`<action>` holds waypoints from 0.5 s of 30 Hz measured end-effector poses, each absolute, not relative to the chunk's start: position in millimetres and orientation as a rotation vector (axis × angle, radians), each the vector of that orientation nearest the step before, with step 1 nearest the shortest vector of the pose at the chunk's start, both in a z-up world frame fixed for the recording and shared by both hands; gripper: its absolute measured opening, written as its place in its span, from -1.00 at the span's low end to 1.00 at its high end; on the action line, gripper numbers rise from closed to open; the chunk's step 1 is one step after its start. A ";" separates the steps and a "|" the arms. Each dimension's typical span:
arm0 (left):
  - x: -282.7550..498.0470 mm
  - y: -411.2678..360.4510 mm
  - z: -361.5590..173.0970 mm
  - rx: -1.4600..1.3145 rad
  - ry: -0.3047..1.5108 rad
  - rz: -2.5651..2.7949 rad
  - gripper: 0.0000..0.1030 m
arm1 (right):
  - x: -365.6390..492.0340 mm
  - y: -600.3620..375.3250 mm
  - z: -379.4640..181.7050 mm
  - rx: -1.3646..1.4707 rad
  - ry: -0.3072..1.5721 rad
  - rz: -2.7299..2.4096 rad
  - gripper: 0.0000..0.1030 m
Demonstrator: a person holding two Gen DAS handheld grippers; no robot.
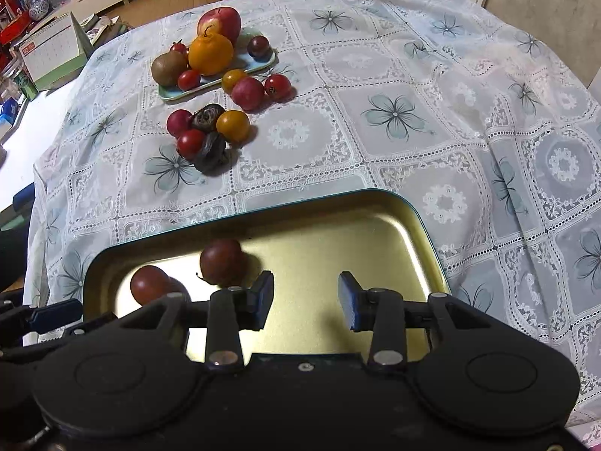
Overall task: Organize fruits
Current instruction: 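Open both tools to drop the plums into the gold tray, then move both open tools back to the fruit cluster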
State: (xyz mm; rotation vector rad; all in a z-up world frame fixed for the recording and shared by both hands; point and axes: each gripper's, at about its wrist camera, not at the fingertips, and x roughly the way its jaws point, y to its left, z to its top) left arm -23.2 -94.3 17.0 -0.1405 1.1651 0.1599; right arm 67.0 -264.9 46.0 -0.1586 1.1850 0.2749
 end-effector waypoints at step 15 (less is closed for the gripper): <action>-15.6 -85.3 12.7 -0.140 1.169 0.185 -0.15 | 63.6 -256.7 51.9 -0.149 1.131 0.282 0.03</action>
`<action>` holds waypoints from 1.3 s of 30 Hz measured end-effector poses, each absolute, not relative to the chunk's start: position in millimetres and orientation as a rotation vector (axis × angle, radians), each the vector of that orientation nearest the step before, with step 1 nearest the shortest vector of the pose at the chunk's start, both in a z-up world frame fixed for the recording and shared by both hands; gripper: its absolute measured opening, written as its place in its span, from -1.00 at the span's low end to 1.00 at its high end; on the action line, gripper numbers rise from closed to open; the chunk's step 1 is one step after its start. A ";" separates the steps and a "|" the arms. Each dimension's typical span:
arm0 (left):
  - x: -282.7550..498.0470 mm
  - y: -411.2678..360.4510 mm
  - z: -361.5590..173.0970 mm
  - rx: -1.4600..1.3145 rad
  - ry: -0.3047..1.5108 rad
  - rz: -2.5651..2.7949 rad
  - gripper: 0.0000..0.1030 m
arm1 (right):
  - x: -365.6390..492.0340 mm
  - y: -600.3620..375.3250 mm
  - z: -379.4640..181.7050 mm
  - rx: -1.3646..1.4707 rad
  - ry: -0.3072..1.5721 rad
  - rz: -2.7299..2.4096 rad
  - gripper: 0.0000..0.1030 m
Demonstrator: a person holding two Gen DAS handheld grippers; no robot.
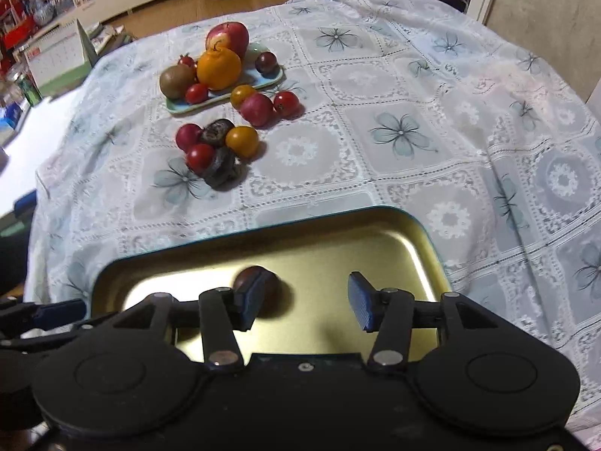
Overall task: Organize fruits
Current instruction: 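Move both open tools back to the fruit cluster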
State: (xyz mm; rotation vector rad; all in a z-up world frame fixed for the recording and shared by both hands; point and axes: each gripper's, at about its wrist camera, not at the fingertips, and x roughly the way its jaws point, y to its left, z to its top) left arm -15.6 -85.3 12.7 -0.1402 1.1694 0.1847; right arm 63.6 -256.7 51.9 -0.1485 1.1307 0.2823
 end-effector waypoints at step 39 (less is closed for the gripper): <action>100.4 -2.6 37.8 -0.141 1.114 0.196 -0.15 | 140.1 -177.6 59.6 -0.080 1.166 0.239 0.03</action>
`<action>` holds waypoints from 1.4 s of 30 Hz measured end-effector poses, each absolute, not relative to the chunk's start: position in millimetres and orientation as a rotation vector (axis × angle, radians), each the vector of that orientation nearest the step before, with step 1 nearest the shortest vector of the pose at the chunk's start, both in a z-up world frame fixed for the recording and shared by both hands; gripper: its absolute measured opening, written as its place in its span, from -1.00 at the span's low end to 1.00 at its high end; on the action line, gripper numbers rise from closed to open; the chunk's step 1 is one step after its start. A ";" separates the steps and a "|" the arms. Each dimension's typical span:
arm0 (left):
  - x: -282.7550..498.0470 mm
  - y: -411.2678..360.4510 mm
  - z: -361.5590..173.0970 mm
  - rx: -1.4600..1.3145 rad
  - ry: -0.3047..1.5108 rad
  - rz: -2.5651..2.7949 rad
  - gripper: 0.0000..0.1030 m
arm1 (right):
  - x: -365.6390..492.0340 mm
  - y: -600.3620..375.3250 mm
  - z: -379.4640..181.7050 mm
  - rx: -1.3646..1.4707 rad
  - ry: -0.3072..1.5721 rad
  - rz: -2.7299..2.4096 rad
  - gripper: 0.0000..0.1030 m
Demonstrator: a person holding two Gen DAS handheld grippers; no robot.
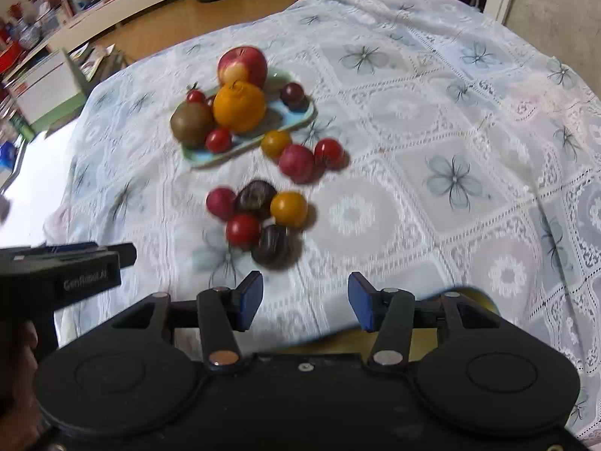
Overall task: Organize fruits
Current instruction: 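Move both open tools back to the fruit cluster, then grasp the blackish plum with the right tool while the left approaches the pink-red plum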
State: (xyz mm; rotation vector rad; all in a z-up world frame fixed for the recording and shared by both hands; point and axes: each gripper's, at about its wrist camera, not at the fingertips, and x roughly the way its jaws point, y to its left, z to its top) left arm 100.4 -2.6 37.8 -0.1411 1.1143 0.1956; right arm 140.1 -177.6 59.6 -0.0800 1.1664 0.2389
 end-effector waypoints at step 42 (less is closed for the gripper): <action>186.2 -20.7 -27.1 -0.222 1.150 0.092 -0.14 | 171.6 -179.3 8.8 0.087 1.129 0.263 -0.56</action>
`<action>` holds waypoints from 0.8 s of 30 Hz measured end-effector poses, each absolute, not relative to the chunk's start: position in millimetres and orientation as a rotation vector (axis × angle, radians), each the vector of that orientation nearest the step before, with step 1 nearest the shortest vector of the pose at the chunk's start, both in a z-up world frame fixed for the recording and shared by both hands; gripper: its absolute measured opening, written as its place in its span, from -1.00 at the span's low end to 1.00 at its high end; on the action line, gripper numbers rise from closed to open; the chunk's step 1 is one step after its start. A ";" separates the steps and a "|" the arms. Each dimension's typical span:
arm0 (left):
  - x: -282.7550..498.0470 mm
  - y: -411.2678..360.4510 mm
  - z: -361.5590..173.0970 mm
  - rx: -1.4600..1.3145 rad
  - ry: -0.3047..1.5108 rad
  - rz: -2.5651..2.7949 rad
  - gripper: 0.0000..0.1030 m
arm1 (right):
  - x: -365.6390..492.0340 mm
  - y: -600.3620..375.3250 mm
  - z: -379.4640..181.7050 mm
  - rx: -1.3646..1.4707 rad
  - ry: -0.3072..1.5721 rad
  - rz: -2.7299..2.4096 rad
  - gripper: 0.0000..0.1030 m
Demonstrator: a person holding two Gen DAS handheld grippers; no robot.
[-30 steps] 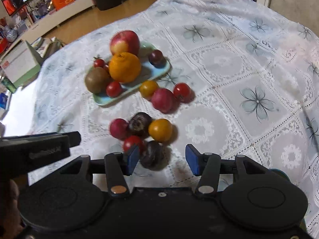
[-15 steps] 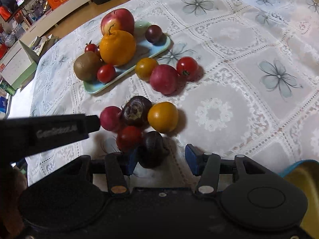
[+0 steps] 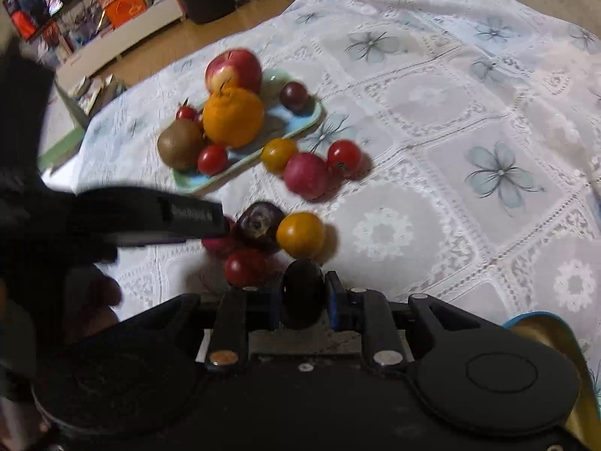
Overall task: Organize fruits
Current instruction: 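Grasp the blackish plum with the right tool while the left approaches the pink-red plum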
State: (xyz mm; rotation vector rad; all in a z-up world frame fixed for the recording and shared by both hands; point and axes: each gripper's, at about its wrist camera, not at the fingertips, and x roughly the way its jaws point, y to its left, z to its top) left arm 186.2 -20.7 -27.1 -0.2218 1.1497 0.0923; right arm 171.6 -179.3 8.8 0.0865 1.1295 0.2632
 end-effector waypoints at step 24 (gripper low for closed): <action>176.6 -25.8 -35.6 -0.199 1.158 0.121 0.06 | 188.0 -214.1 6.0 0.191 1.188 0.225 -0.55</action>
